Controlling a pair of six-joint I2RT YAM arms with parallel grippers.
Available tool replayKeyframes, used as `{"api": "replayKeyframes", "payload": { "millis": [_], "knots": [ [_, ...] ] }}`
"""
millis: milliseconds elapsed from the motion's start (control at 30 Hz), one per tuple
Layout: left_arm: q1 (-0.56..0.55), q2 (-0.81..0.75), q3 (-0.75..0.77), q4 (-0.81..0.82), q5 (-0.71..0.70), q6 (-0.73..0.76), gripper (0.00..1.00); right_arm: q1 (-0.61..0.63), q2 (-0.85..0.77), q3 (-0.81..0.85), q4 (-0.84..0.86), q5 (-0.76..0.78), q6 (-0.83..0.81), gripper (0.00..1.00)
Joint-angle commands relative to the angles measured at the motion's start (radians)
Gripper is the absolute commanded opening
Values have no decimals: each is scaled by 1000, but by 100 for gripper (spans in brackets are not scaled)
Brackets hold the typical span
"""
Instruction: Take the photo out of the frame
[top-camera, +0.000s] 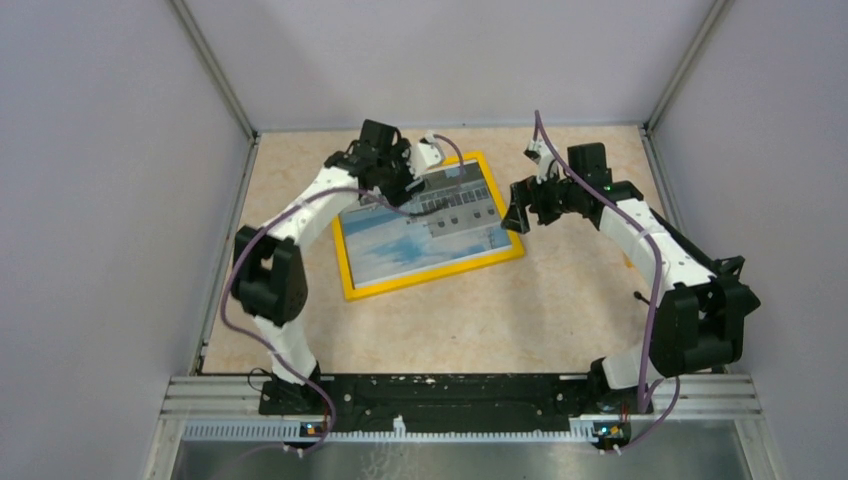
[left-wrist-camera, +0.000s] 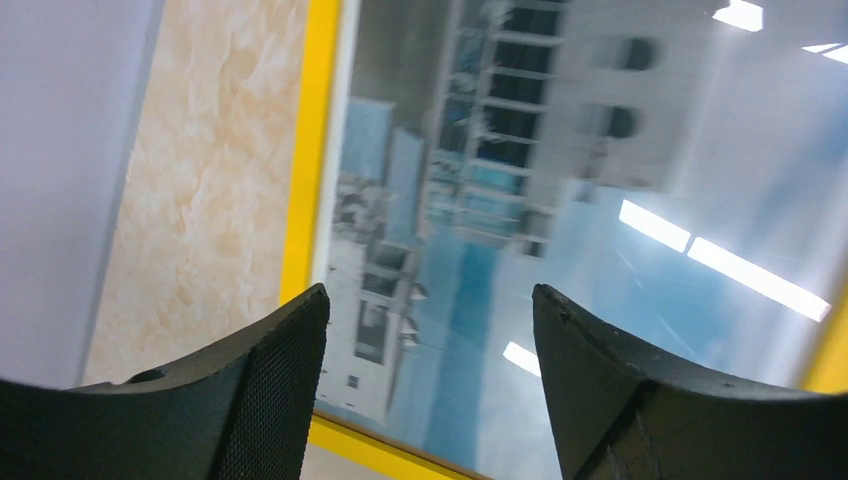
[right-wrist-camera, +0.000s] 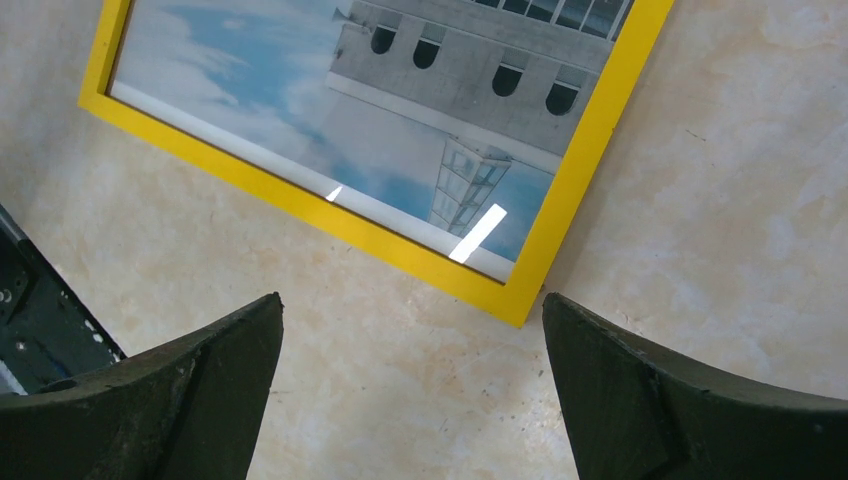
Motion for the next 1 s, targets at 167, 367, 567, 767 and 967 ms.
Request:
{"api": "replayKeyframes", "payload": {
  "millis": [167, 367, 567, 767, 967],
  "knots": [
    [-269, -243, -335, -75, -49, -59, 80, -6, 94, 68, 81, 39, 120, 99],
    [-321, -130, -299, -126, -157, -150, 79, -6, 129, 75, 95, 43, 126, 99],
    [-354, -93, -359, -88, -191, -181, 76, -21, 179, 99, 65, 31, 130, 99],
    [-386, -61, -405, -63, -204, -215, 73, -46, 207, 120, 60, 19, 162, 99],
    [-411, -29, -437, -41, -245, -233, 65, -52, 221, 119, 63, 12, 181, 99]
  ]
}}
